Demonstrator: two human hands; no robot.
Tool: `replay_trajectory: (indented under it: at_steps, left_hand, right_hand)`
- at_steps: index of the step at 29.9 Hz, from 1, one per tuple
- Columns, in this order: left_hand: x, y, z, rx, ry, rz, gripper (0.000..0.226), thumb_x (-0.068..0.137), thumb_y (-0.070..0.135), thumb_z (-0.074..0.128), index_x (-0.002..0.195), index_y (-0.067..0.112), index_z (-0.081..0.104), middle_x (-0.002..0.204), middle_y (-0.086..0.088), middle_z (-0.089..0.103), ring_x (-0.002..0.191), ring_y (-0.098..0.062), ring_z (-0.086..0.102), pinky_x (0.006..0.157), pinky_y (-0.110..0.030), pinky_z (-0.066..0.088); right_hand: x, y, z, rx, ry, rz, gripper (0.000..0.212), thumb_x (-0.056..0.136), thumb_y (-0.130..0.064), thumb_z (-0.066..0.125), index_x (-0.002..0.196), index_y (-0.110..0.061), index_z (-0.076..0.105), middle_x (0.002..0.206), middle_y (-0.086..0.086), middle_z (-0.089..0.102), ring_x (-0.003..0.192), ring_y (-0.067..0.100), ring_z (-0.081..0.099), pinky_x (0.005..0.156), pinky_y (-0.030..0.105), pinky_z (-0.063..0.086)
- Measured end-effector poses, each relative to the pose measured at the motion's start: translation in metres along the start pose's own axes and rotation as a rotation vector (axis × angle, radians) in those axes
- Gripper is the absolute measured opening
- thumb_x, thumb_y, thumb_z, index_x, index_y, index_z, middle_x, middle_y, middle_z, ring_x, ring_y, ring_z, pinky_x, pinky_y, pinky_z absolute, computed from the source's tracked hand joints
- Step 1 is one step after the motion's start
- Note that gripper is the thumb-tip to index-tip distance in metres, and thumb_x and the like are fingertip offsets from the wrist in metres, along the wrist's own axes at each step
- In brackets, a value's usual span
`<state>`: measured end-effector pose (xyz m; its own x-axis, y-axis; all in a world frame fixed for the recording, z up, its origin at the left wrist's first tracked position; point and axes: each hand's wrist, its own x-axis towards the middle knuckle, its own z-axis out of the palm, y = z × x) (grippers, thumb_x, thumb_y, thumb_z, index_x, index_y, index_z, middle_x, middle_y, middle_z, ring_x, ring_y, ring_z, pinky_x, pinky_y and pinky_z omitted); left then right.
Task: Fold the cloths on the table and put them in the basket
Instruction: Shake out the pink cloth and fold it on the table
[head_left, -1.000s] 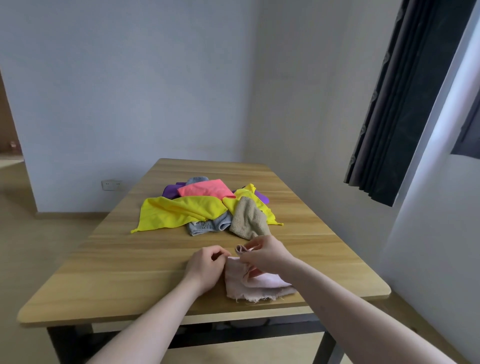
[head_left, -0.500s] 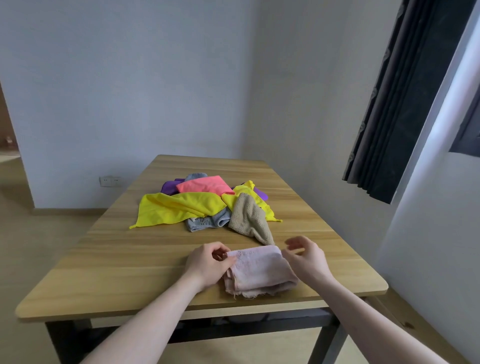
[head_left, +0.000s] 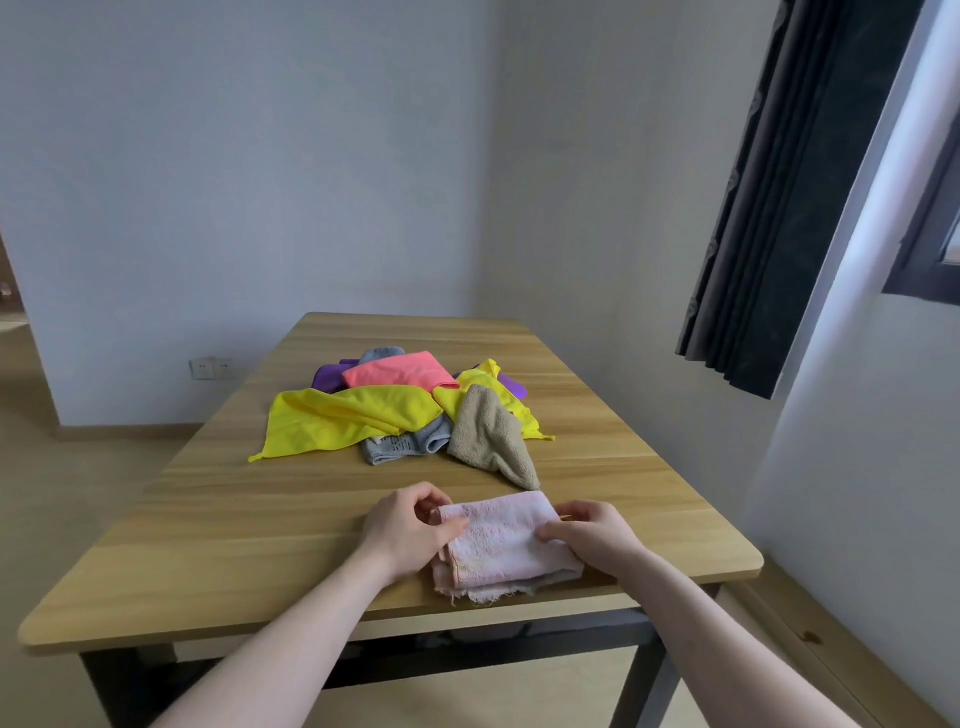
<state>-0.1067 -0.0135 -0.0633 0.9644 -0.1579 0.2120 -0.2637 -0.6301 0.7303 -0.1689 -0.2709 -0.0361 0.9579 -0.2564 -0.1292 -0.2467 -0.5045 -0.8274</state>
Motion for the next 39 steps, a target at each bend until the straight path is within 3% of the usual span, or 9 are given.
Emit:
replay_trajectory:
  at_steps: [5, 9, 12, 14, 20, 26, 31, 34, 39]
  left_hand:
    - [-0.003, 0.004, 0.0, 0.026, -0.008, -0.018, 0.039, 0.064, 0.067, 0.077, 0.081, 0.033, 0.069, 0.076, 0.016, 0.07, 0.075, -0.002, 0.064, 0.064, -0.026, 0.05]
    - [-0.003, 0.004, 0.0, 0.02, -0.013, -0.03, 0.044, 0.059, 0.069, 0.077, 0.076, 0.03, 0.069, 0.071, 0.014, 0.07, 0.069, -0.003, 0.064, 0.06, -0.024, 0.046]
    - [-0.003, 0.004, -0.001, 0.017, -0.009, -0.031, 0.045, 0.058, 0.069, 0.078, 0.075, 0.029, 0.069, 0.07, 0.014, 0.069, 0.069, -0.003, 0.063, 0.059, -0.023, 0.046]
    - [-0.003, 0.005, -0.002, 0.021, -0.005, -0.025, 0.046, 0.058, 0.07, 0.078, 0.075, 0.028, 0.068, 0.069, 0.014, 0.069, 0.066, -0.002, 0.062, 0.058, -0.023, 0.044]
    - [-0.005, 0.006, -0.002, 0.018, 0.003, -0.016, 0.05, 0.062, 0.07, 0.076, 0.073, 0.022, 0.067, 0.067, 0.01, 0.068, 0.064, -0.006, 0.059, 0.057, -0.026, 0.042]
    - [-0.006, 0.007, -0.003, 0.068, -0.005, 0.009, 0.049, 0.067, 0.073, 0.068, 0.074, 0.025, 0.064, 0.07, 0.009, 0.068, 0.072, -0.008, 0.063, 0.063, -0.031, 0.046]
    - [-0.007, 0.007, -0.006, 0.051, -0.051, 0.079, 0.053, 0.069, 0.078, 0.066, 0.104, 0.038, 0.058, 0.089, 0.018, 0.066, 0.079, -0.001, 0.062, 0.068, -0.026, 0.049]
    - [-0.009, 0.009, -0.007, 0.043, -0.066, 0.122, 0.058, 0.07, 0.081, 0.064, 0.112, 0.042, 0.056, 0.094, 0.021, 0.065, 0.079, 0.001, 0.061, 0.066, -0.024, 0.046]
    - [-0.007, 0.006, -0.006, 0.038, -0.015, 0.077, 0.041, 0.072, 0.071, 0.069, 0.087, 0.034, 0.063, 0.075, 0.016, 0.069, 0.069, 0.0, 0.061, 0.06, -0.028, 0.045]
  right_hand:
    - [-0.001, -0.003, 0.004, 0.08, 0.087, 0.023, 0.039, 0.075, -0.029, 0.082, 0.113, -0.022, 0.074, 0.1, -0.008, 0.074, 0.091, 0.009, 0.068, 0.072, 0.023, 0.055]
    - [0.002, -0.014, -0.007, 0.077, 0.008, 0.03, 0.044, 0.074, -0.025, 0.082, 0.116, -0.024, 0.07, 0.107, -0.003, 0.071, 0.096, 0.013, 0.067, 0.08, 0.029, 0.06]
    - [0.001, -0.028, -0.014, -0.081, -0.095, 0.016, 0.055, 0.072, -0.022, 0.081, 0.124, -0.027, 0.063, 0.11, -0.003, 0.065, 0.093, 0.012, 0.066, 0.068, 0.023, 0.056]
    - [0.001, -0.036, -0.014, -0.153, -0.051, -0.01, 0.059, 0.07, -0.02, 0.081, 0.126, -0.027, 0.063, 0.108, -0.005, 0.065, 0.089, 0.01, 0.065, 0.06, 0.019, 0.05]
    - [-0.003, -0.058, 0.006, -0.137, 0.193, -0.278, 0.045, 0.074, -0.005, 0.062, 0.111, -0.029, 0.07, 0.099, -0.012, 0.066, 0.084, 0.006, 0.064, 0.055, 0.017, 0.051]
    - [-0.017, -0.059, 0.021, -0.3, 0.209, -0.601, 0.046, 0.072, -0.002, 0.058, 0.106, -0.03, 0.072, 0.097, -0.019, 0.064, 0.091, 0.002, 0.058, 0.071, 0.019, 0.049]
    - [-0.023, -0.05, 0.026, -0.38, 0.224, -0.664, 0.046, 0.075, -0.004, 0.062, 0.113, -0.029, 0.071, 0.104, -0.016, 0.058, 0.099, 0.01, 0.056, 0.077, 0.028, 0.051]
    - [-0.023, -0.049, 0.026, -0.363, 0.243, -0.661, 0.042, 0.077, -0.003, 0.063, 0.108, -0.029, 0.071, 0.105, -0.015, 0.057, 0.098, 0.01, 0.055, 0.073, 0.021, 0.044]
    - [-0.032, -0.053, 0.027, -0.333, 0.157, -0.739, 0.029, 0.078, -0.013, 0.072, 0.098, -0.034, 0.071, 0.096, -0.02, 0.059, 0.089, 0.003, 0.054, 0.069, 0.016, 0.041]
